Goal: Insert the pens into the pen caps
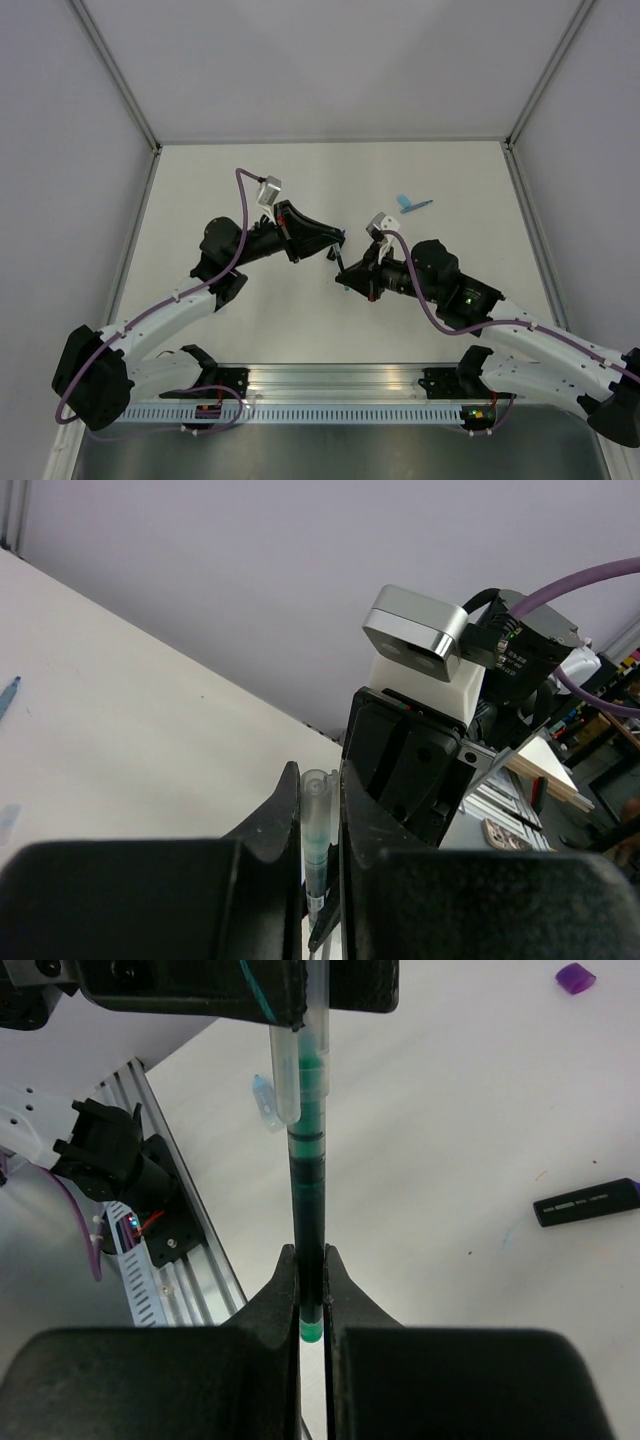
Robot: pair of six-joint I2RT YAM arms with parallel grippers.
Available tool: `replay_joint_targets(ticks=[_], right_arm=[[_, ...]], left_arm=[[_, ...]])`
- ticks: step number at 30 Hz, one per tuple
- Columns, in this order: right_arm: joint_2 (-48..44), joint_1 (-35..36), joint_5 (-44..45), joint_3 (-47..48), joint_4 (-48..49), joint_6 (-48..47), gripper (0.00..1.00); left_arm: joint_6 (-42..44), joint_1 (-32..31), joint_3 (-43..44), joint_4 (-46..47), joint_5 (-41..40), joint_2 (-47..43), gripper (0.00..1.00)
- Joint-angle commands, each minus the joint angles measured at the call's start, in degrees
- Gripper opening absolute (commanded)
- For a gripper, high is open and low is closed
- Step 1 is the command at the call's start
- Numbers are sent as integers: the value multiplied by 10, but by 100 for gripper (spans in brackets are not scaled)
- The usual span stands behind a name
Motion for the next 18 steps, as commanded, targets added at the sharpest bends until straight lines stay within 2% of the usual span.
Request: replay_joint_targets(ticks=[1,10,15,18], right_arm=[[-5,-9,84,100,117,-39,0],[39,-18,88,185,93,-62,0],[53,-22,75,186,95,-59,0],[57,-22,36,160,90,-53,0]], left_arm=[[-29,-16,-29,-72,76,9,2],[-30,-18,-35,-70,72,15,2],[-37,-18,-40,-58,73,27,2],[-39,-16,-33,-77,52,14,5]])
